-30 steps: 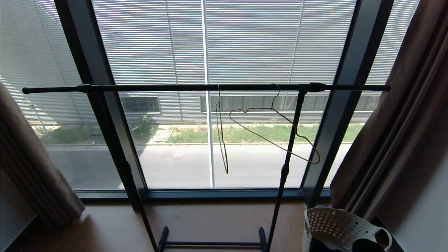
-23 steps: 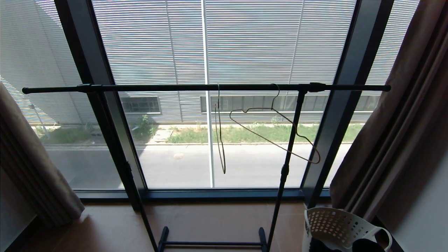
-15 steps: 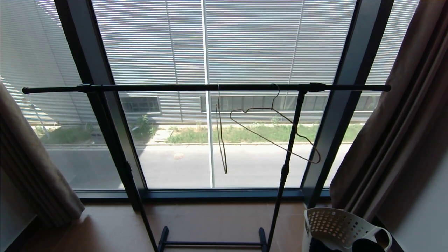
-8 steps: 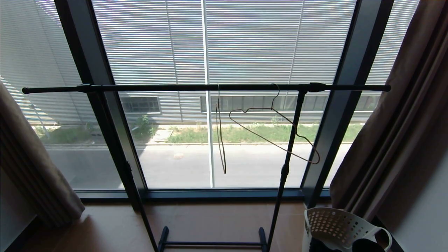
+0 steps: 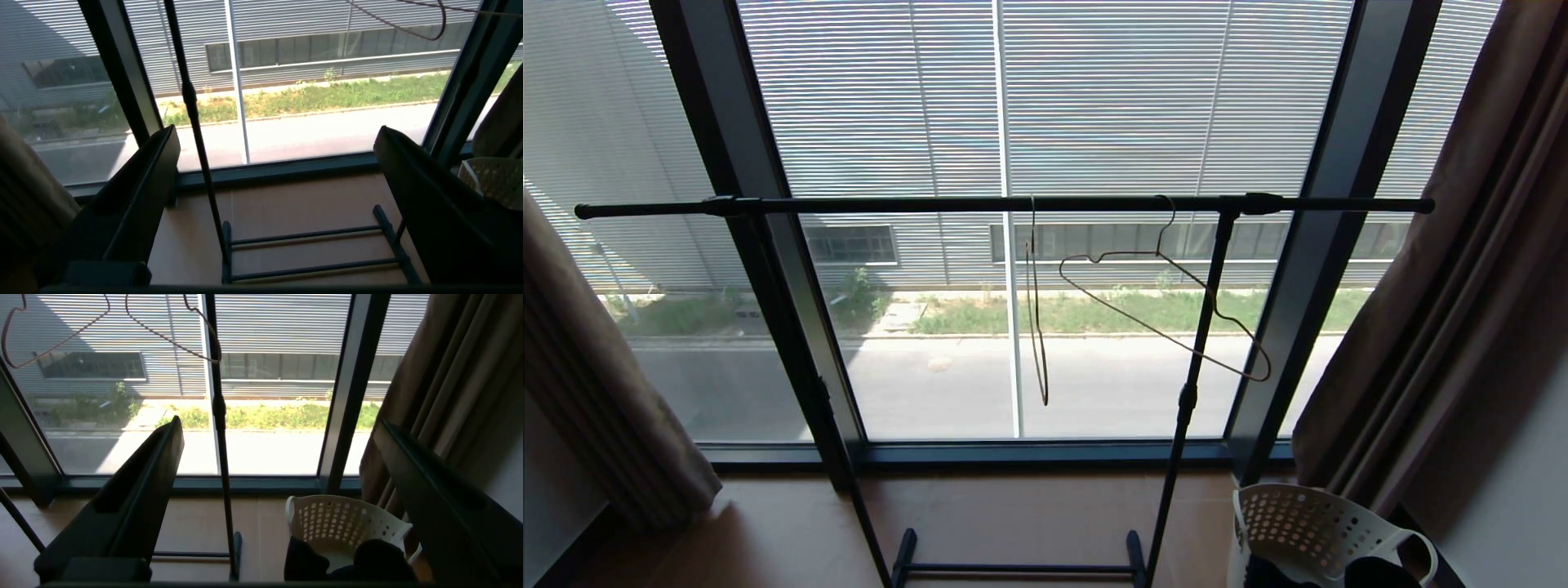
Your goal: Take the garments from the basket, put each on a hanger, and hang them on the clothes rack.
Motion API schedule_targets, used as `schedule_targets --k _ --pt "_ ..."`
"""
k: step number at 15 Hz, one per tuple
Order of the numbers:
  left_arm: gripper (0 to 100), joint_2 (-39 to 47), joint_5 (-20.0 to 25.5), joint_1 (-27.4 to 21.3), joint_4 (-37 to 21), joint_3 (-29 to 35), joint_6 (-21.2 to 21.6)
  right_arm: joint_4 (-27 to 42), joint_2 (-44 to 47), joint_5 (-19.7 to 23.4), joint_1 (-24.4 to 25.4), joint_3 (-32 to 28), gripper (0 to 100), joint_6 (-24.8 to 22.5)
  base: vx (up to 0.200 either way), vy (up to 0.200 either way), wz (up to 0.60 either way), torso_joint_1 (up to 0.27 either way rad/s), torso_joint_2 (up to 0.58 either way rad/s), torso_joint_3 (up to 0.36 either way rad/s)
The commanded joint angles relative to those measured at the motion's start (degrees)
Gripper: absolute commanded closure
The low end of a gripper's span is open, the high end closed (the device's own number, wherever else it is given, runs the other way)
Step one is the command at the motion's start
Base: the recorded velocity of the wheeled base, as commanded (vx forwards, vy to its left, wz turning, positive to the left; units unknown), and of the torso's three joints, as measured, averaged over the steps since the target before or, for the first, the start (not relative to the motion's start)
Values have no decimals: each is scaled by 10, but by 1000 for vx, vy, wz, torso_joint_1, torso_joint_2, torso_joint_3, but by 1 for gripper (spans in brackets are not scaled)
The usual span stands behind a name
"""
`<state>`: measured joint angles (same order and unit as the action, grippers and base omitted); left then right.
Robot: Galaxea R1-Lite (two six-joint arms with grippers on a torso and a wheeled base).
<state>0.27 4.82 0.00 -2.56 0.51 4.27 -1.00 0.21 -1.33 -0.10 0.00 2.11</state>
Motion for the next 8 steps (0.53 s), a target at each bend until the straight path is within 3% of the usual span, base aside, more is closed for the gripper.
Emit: schedule_targets --k 1,4,8 --pt "0 1 0 0 0 0 0 -1 1 0 0 0 0 0 0 0 0 0 0 0" --pt "0 1 2 0 0 0 -1 -1 1 0 1 0 0 1 0 0 0 -15 28 28" --pt "0 1 2 0 -1 0 -4 -1 1 0 0 0 0 0 0 0 0 -147 376 218"
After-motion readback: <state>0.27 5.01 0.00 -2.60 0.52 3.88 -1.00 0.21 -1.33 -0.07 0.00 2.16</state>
